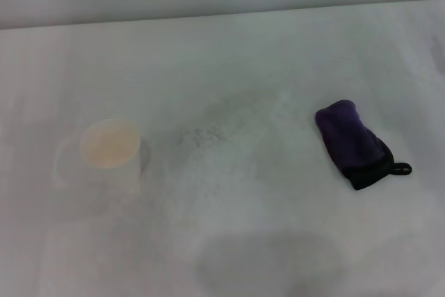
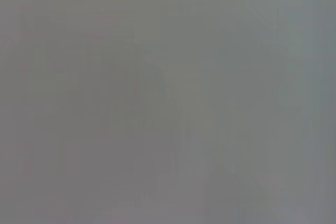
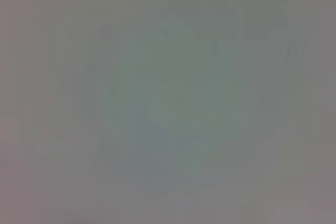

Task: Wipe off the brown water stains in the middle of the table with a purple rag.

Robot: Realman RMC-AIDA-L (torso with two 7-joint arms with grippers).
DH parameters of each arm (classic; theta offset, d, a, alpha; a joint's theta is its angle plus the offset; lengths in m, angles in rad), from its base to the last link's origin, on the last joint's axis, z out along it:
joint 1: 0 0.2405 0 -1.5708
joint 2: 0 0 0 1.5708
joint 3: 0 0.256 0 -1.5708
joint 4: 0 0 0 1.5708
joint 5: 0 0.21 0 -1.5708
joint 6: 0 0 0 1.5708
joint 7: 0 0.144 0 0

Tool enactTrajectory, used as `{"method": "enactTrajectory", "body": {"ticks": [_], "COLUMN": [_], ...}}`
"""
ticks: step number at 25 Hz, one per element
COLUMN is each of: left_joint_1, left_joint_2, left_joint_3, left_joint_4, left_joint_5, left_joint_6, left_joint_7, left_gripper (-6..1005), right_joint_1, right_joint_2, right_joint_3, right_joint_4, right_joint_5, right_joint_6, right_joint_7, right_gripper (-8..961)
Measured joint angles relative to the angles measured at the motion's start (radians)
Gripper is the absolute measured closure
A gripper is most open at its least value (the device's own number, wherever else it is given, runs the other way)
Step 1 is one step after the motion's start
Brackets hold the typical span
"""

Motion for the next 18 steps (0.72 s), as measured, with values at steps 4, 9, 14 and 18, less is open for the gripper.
{"method": "enactTrajectory", "body": {"ticks": [4, 9, 14, 18], "left_joint_1": [-0.01, -0.024, -0.026, -0.026], "left_joint_2": [0.001, 0.003, 0.003, 0.002], "left_joint_3": [0.002, 0.005, 0.006, 0.009], "left_joint_4": [0.0, 0.002, 0.002, 0.002], "left_joint_5": [0.0, 0.001, 0.004, 0.018], "left_joint_6": [0.004, 0.006, 0.007, 0.007], "left_joint_7": [0.002, 0.005, 0.005, 0.007], "left_gripper": [120, 120, 120, 120], "right_joint_1": [0.004, 0.008, 0.005, 0.006], "right_joint_2": [0.001, 0.005, 0.005, 0.005], "right_joint_3": [0.0, 0.001, 0.01, 0.011], "right_joint_4": [0.116, 0.188, 0.201, 0.204], "right_joint_5": [0.206, 0.305, 0.311, 0.328], "right_joint_6": [0.065, 0.132, 0.177, 0.181], "right_joint_7": [-0.297, -0.488, -0.488, -0.491], "right_gripper": [569, 569, 569, 569]}}
